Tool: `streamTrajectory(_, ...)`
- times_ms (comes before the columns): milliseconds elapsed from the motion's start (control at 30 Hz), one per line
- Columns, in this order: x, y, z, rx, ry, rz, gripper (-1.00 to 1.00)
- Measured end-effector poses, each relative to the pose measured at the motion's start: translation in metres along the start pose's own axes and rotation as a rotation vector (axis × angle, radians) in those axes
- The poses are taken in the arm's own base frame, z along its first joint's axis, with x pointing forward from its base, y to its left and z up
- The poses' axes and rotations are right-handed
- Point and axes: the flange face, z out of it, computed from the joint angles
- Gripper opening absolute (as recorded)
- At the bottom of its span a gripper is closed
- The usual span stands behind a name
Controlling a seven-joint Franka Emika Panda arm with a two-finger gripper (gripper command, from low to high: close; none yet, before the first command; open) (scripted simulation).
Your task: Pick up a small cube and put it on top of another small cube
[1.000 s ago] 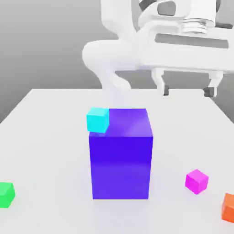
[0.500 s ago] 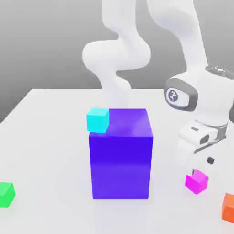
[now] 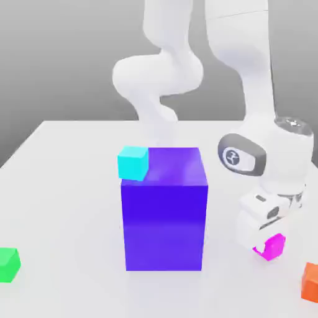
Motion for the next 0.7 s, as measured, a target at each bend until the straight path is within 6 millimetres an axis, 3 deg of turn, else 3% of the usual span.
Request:
streamTrajectory(133, 0.007, 0.000, -0.028, -0.010, -0.006, 0.002, -1.00)
streamTrajectory(233, 0.039, -0.004, -0.031, -0.029, -0.038, 0.020, -1.00)
streamTrajectory(300, 0.067, 0.009, -0.031, -0.038, -0.053, 0.049, -1.00)
streamTrajectory(500, 0.149, 0.102, -0.034, -0.043, -0.071, 0.174, -1.00)
streamTrajectory(700, 0.203, 0.225, -0.043, -0.035, -0.074, 0.305, -1.00)
